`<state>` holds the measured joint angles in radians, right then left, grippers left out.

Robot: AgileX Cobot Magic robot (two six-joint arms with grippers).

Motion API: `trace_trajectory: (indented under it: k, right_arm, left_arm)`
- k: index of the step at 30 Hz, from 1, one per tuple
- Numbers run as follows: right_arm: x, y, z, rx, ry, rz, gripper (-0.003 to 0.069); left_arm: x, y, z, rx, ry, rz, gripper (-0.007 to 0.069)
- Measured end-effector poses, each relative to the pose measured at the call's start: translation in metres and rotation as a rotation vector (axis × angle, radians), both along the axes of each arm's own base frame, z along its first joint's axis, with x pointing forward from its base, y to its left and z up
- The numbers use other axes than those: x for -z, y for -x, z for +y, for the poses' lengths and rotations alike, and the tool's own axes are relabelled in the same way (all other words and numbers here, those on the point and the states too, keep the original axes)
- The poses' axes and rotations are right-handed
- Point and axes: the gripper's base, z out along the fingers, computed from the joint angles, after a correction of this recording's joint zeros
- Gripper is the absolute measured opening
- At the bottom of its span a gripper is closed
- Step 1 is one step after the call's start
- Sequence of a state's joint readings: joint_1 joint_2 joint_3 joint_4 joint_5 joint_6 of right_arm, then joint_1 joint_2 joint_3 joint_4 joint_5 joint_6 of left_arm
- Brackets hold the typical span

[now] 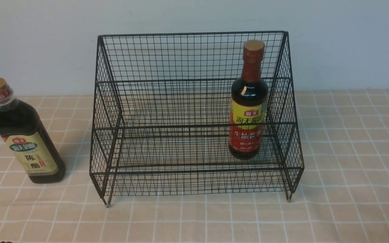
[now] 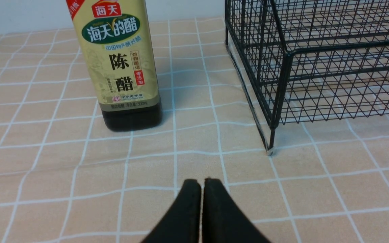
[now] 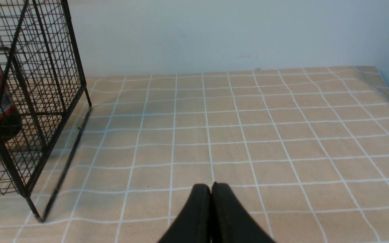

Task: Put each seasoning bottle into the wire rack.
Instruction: Use the left arm to grab the condiment bottle closest to it

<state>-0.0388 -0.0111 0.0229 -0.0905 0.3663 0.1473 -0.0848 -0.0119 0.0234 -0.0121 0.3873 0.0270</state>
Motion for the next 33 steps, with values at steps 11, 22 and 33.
trace_trajectory:
  k: [11, 22, 33]
  right_arm:
    - [0.000, 0.000, 0.000, 0.000, 0.000, 0.000, -0.0013]
    - [0.000, 0.000, 0.000, 0.000, 0.001, 0.000, -0.0013]
    - [0.000, 0.000, 0.000, 0.000, 0.001, 0.000, -0.0013]
  left_arm:
    - [0.000, 0.000, 0.000, 0.000, 0.000, 0.000, -0.0007]
    - [-0.016, -0.004, -0.001, -0.012, 0.109, -0.195, -0.0007]
    - [-0.076, 0.008, 0.007, -0.048, 0.241, -0.850, -0.0007]
